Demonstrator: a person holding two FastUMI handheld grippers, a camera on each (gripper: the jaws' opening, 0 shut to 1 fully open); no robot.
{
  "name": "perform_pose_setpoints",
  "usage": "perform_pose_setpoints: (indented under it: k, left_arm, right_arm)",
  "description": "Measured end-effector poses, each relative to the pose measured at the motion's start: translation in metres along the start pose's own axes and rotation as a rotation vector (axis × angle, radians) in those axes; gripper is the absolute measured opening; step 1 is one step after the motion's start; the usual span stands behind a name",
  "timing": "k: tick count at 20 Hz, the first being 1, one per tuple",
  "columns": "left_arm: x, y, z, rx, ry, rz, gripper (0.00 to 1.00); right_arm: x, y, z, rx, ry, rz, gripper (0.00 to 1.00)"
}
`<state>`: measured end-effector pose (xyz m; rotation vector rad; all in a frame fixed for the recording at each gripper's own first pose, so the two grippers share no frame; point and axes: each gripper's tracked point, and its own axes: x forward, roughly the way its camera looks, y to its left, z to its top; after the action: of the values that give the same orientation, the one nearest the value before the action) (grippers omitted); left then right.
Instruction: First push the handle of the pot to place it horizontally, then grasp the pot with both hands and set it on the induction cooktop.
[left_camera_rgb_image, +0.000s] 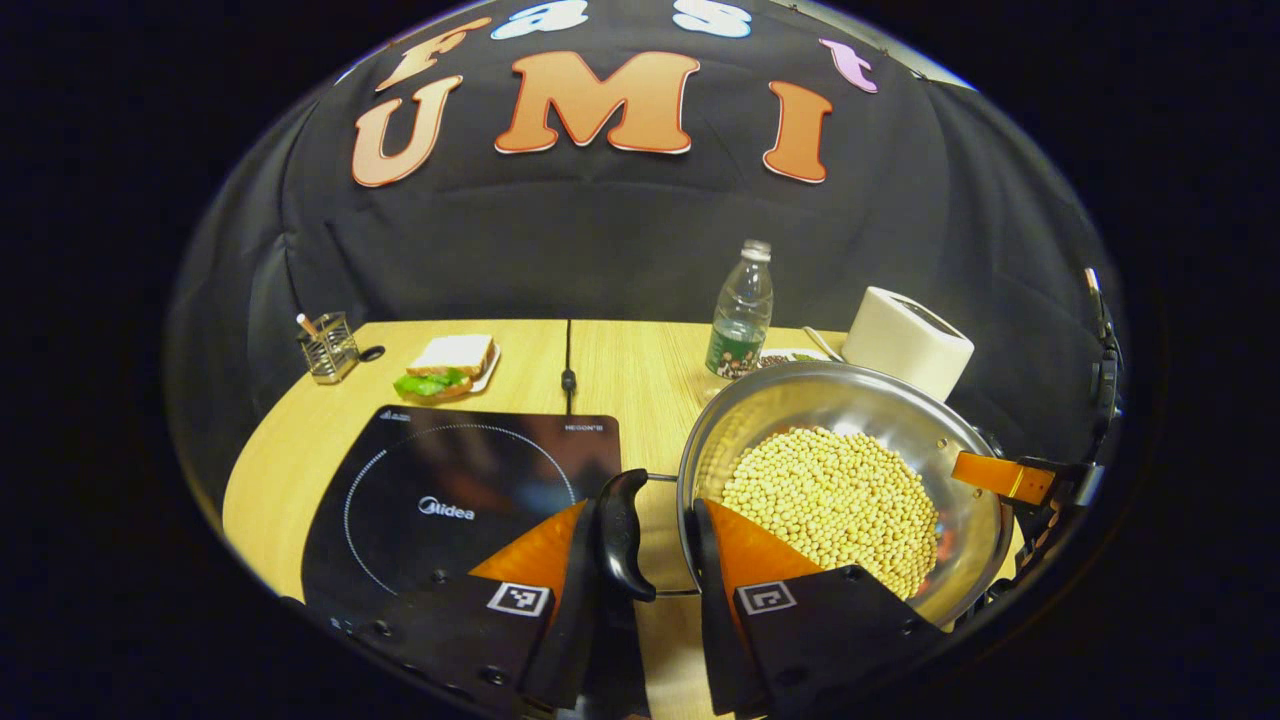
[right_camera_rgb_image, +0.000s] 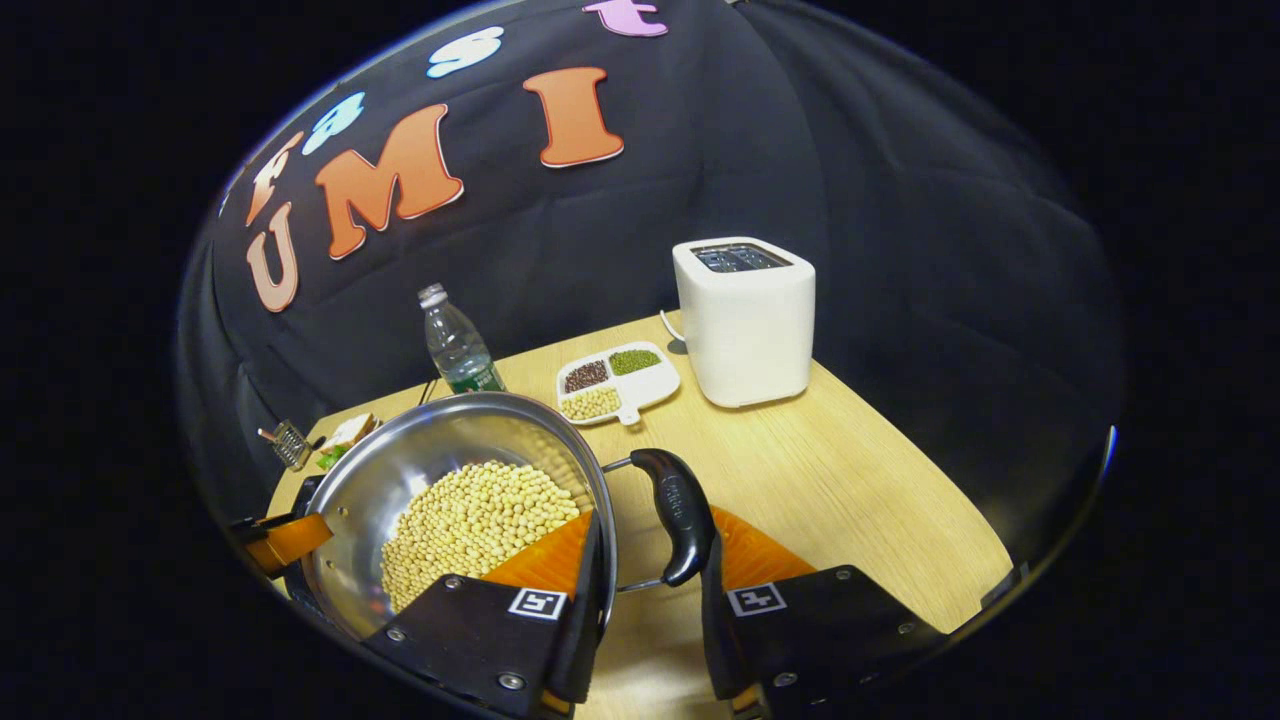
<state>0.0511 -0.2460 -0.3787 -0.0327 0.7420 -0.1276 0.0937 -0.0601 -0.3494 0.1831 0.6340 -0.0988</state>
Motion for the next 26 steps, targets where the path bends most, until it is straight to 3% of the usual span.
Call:
perform_pose_setpoints:
  k: [13, 26]
  left_arm:
    - [-0.042, 0.094, 0.037, -0.051, -0.058, 0.047, 0.54]
    - [-0.062, 0.203, 0.037, -0.091, -0.066, 0.112, 0.56]
  right_arm:
    - [-0.029, 0.099, 0.025, -0.047, -0.048, 0.072, 0.45]
    - [-0.033, 0.204, 0.005, -0.070, -0.026, 0.143, 0.45]
